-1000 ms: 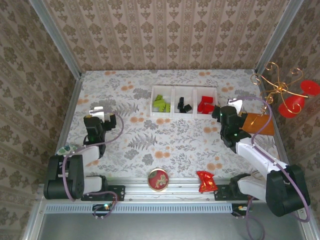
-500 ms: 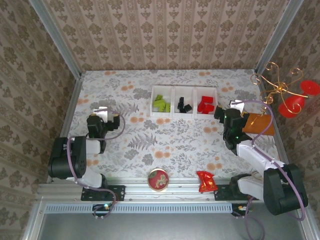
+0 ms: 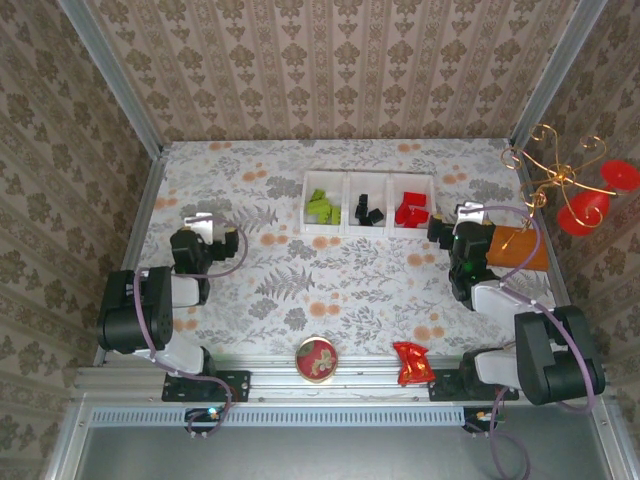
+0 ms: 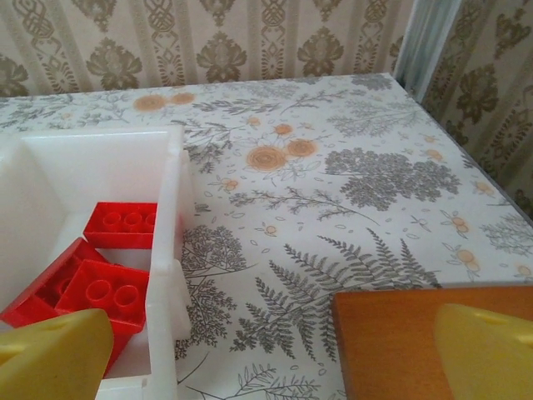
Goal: Sort the legos into containers by color
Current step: Reset both arms
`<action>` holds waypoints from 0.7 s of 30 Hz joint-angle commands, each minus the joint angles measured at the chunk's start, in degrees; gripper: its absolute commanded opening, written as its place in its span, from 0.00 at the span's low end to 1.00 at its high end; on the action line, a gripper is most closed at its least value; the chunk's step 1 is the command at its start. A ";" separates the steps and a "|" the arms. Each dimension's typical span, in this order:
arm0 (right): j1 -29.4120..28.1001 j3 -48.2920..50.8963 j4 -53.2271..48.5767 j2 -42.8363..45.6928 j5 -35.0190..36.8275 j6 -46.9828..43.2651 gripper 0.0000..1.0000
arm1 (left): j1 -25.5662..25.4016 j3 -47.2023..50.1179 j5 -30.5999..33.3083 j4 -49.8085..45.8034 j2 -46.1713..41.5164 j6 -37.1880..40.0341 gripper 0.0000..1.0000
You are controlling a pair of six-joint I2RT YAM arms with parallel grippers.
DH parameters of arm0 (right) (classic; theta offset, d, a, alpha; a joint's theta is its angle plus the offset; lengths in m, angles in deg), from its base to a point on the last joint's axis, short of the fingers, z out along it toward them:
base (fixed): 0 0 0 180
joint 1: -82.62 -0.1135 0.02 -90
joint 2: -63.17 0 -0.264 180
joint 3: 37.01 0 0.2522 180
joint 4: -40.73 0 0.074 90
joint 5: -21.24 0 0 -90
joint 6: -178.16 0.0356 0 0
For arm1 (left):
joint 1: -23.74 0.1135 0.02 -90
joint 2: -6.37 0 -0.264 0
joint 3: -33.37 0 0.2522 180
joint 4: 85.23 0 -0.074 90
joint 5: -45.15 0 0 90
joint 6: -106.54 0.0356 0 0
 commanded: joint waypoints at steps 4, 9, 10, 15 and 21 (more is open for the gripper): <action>2.24 3.27 11.55 -3.09 -7.51 -1.16 1.00 | -0.44 -1.53 2.27 1.23 0.37 -0.48 1.00; 2.97 4.39 16.39 -6.39 -10.13 -1.22 1.00 | -0.44 -1.44 2.27 1.32 0.29 -0.48 1.00; 3.16 4.66 17.67 -8.29 -10.83 -1.27 1.00 | -0.47 -1.48 2.28 1.32 0.31 -0.48 1.00; 3.44 6.03 26.61 -14.87 -12.60 -1.48 1.00 | -0.55 -1.44 2.36 1.36 0.33 -0.48 1.00; 3.53 4.11 21.52 -14.19 -14.24 -2.12 1.00 | -0.49 -1.44 2.40 1.36 0.31 -0.48 1.00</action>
